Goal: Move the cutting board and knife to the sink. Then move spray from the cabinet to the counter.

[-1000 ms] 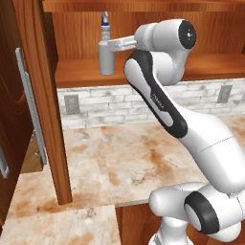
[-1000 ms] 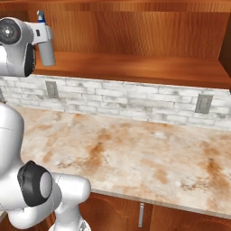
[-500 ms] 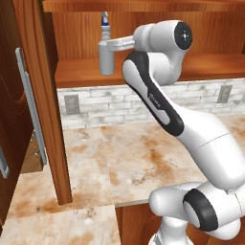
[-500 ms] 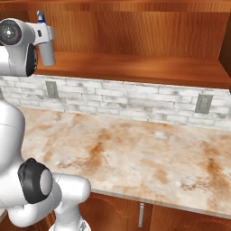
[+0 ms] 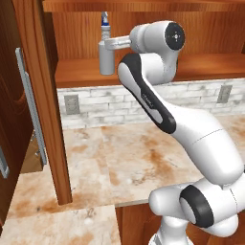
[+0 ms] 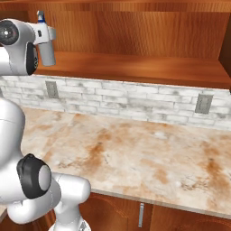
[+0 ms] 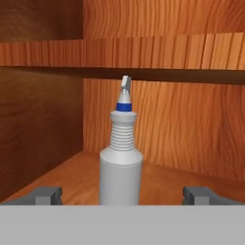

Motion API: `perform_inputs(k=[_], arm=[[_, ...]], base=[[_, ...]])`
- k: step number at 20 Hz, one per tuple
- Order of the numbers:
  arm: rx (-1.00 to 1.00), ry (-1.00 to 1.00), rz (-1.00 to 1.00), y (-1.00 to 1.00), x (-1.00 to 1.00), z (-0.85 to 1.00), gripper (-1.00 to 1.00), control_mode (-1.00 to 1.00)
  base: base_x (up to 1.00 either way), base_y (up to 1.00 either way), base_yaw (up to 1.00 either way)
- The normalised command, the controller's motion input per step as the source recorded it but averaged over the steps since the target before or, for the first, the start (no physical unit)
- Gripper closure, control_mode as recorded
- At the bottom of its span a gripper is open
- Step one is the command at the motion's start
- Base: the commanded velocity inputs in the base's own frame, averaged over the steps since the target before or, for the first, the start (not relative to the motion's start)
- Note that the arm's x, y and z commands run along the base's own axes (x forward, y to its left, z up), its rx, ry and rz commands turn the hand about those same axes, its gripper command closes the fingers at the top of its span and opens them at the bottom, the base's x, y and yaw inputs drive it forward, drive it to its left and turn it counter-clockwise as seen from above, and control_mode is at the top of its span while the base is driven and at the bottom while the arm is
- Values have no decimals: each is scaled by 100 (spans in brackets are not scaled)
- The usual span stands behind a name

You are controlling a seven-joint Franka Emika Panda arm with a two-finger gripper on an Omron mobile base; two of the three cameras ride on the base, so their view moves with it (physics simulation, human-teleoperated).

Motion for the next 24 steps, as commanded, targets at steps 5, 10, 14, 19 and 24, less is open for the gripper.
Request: perform_inputs(k=[5, 10, 14, 19, 24], arm=[[0, 0, -5, 6, 15, 0, -100, -100], [0, 0, -2, 6, 14, 2, -100, -100], [0, 0, -2, 1, 18, 0, -100, -100], [0, 0, -3, 5, 19, 0, -100, -100], [1, 0, -4, 7, 20, 0, -100, -100]], base=[[0, 0, 0], [0, 0, 0], [0, 0, 0], [0, 0, 0], [0, 0, 0]])
